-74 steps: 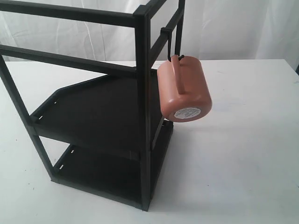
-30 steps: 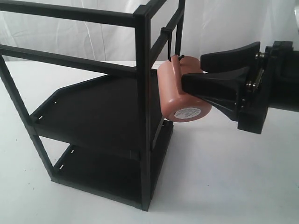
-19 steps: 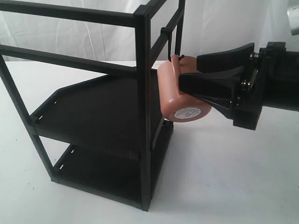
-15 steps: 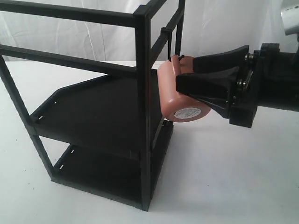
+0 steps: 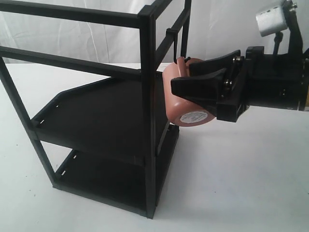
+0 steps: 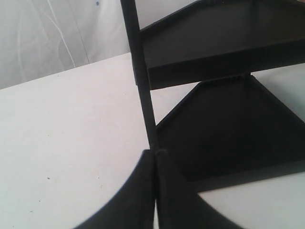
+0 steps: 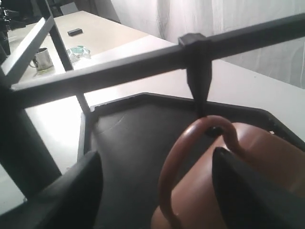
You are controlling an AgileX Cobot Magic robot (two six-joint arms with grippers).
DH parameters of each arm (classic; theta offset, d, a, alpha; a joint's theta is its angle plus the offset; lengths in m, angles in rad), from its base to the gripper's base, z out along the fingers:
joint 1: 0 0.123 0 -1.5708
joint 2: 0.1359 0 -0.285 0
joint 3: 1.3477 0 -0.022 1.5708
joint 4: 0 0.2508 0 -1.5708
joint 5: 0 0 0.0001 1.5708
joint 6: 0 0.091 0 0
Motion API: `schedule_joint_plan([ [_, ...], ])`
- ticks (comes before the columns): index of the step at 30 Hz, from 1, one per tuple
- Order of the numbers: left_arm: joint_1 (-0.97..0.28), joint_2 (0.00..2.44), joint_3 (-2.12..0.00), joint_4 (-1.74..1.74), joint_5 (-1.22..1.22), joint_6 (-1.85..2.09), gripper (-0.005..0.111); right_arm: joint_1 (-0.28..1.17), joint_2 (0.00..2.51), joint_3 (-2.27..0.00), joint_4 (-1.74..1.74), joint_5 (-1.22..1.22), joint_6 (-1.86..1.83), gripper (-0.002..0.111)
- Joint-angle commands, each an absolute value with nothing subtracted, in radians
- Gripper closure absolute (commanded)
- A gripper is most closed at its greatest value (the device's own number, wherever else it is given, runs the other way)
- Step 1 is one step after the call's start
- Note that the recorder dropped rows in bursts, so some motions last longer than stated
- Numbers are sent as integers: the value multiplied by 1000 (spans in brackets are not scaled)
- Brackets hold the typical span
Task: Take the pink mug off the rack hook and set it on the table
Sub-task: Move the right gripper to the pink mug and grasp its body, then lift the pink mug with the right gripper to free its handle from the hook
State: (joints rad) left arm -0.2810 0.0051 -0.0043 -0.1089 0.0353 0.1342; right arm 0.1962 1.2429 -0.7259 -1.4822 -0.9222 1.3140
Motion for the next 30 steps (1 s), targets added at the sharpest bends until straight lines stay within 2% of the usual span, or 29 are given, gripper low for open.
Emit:
schedule_joint_plan([
  [1, -280, 0, 0, -118, 29, 134, 107, 222, 1259, -747, -1477, -919, 1304, 47],
  [16, -280, 0, 0, -118, 29, 134, 107, 271, 1299, -757, -1476, -882, 1304, 50],
  [20, -280, 0, 0, -118, 29, 134, 107, 271, 1299, -757, -1475, -866, 1304, 60],
  [30, -280, 0, 0, -118, 31, 134, 107, 271, 1299, -757, -1460, -855, 1280, 97],
])
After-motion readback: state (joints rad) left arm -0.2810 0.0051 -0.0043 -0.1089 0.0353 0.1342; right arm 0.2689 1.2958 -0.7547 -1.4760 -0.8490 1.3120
